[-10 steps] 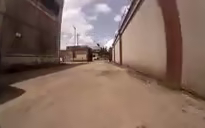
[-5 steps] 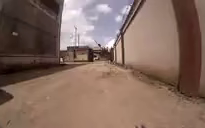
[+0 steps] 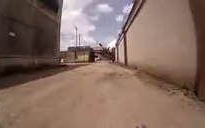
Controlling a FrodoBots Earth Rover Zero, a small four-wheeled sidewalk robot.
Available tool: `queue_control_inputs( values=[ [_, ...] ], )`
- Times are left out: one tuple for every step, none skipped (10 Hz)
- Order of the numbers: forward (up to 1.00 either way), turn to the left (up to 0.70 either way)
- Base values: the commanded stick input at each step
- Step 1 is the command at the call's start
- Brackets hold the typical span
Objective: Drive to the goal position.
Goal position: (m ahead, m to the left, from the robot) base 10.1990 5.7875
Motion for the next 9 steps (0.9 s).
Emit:
queue_control_inputs(
  values=[
    [0.85,0.00],
    [0.85,0.00],
    [0.85,0.00],
    [0.85,0.00],
    [0.85,0.00],
    [0.85,0.00],
    [0.85,0.00],
    [0.85,0.00],
    [0.85,0.00]
  ],
)
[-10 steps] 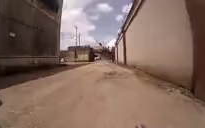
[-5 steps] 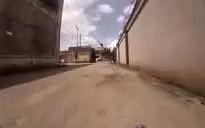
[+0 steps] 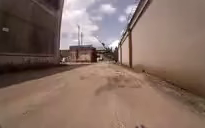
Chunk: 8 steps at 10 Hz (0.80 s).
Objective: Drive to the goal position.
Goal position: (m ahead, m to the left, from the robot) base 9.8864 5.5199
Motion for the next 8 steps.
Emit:
queue_control_inputs(
  values=[
    [0.85,0.00],
    [0.85,0.00],
    [0.85,0.00],
    [0.85,0.00],
    [0.85,0.00],
    [0.85,0.00],
    [0.85,0.00],
    [0.85,0.00]
  ],
)
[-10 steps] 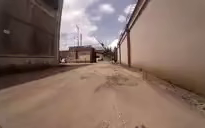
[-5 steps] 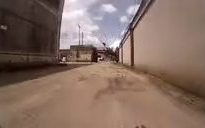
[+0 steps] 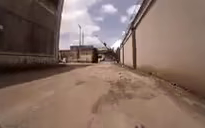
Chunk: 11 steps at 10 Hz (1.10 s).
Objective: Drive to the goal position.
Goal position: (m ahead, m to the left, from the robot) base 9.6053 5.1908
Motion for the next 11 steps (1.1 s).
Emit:
queue_control_inputs(
  values=[
    [0.85,0.00],
    [0.85,0.00],
    [0.85,0.00],
    [0.85,0.00],
    [0.85,0.00],
    [0.85,0.00],
    [0.85,0.00],
    [0.85,0.00],
    [0.85,0.00],
    [0.85,0.00],
    [0.85,0.00]
  ],
)
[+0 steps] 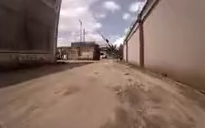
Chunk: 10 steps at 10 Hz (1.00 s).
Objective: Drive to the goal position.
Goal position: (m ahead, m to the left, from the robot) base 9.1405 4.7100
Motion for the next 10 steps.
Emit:
queue_control_inputs(
  values=[
    [0.85,0.00],
    [0.85,0.00],
    [0.85,0.00],
    [0.85,0.00],
    [0.85,0.00],
    [0.85,0.00],
    [0.85,0.00],
    [0.85,0.00],
    [0.85,0.00],
    [0.85,0.00]
  ],
)
